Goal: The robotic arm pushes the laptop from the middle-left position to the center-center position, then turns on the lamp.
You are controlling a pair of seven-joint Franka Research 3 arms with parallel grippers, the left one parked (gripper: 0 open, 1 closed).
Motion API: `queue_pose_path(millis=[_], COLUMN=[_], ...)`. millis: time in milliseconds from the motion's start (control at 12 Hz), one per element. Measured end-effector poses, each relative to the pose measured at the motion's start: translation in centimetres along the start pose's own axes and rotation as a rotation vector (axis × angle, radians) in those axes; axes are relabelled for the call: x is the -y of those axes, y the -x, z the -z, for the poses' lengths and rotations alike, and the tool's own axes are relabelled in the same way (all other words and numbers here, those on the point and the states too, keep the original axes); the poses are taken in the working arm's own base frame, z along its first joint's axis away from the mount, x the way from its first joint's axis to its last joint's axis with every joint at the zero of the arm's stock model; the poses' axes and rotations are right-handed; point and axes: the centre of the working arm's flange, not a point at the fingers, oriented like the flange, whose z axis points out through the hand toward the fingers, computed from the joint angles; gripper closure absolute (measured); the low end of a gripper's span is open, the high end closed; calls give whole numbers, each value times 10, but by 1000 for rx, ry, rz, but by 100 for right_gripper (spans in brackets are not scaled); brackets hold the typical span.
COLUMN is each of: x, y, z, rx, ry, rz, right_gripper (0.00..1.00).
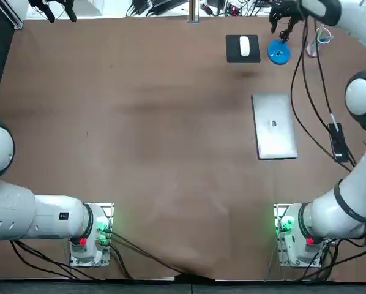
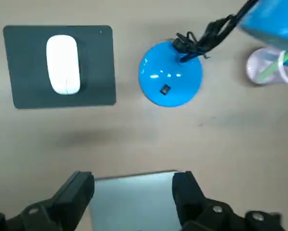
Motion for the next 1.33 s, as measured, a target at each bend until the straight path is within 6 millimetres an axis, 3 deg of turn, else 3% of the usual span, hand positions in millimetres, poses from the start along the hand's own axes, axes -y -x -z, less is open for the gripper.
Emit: queue_pose_path(millis=[333, 667, 917, 1333], x=[-35, -78, -82, -96], y=[21, 36, 53, 100], z=[53, 91, 119, 141], rx=[25, 13, -8, -7], ry=[-76, -154, -151, -130], rz=[85, 107, 113, 95], right_gripper=[0, 0, 0, 0])
